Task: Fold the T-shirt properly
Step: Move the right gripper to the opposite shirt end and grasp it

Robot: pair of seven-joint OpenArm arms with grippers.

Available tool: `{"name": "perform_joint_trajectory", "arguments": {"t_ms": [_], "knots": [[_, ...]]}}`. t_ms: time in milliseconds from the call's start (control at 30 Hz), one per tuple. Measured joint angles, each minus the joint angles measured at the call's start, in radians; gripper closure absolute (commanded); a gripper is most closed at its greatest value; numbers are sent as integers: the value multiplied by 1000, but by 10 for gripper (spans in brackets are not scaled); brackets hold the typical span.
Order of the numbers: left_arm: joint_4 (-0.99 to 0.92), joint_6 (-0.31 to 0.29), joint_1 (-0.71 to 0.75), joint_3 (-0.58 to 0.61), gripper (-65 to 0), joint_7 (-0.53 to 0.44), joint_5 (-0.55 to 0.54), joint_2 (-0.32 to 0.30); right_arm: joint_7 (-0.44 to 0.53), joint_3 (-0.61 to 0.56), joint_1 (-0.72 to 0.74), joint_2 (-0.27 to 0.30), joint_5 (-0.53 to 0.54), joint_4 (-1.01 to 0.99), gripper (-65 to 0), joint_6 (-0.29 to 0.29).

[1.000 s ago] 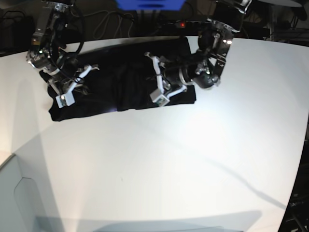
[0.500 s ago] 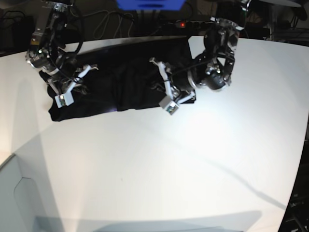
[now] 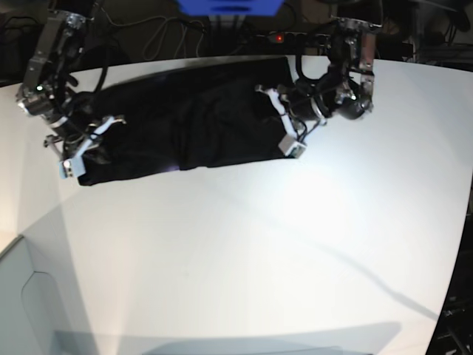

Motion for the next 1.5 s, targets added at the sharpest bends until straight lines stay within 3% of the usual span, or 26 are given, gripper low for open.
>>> {"name": "perform_joint_trajectory", "arguments": {"t_ms": [100,233,333,400,533,833,1100,1300,1367,1500], "knots": [[2,0,38,7,-43,-85,47,0,-1,34,5,27,0,-2,-26,0],[2,-3,66,8,-43,-136,53,-20,6,37,27,86,13,-51,-165,0],[3,-5,74,9,-43,-155,49,-42,2,37,47,135,11,-140,-221,1],[3,-4,86,9,-43,-185,50,-53,-2,39,55,158,14,-203,-232,23],[1,-5,99,9,-43,-208,44,-64,7,79,76,171,26,-296,-234,119],[0,-5,104,9,-43,-219,47,-64,-130,195,182,188,16,-477,-235,121],[0,-5,104,8,-43,-219,46,-64,-244,224,232,211,19,-531,-385,121],[0,-5,103,8,-43,-217,47,-64,-338,228,264,209,16,-532,-413,121],[0,-5,104,8,-43,-219,47,-63,-404,244,288,208,56,-542,-412,121],[0,-5,103,7,-43,-219,48,-64,-420,293,327,235,234,-726,-411,123]]}}
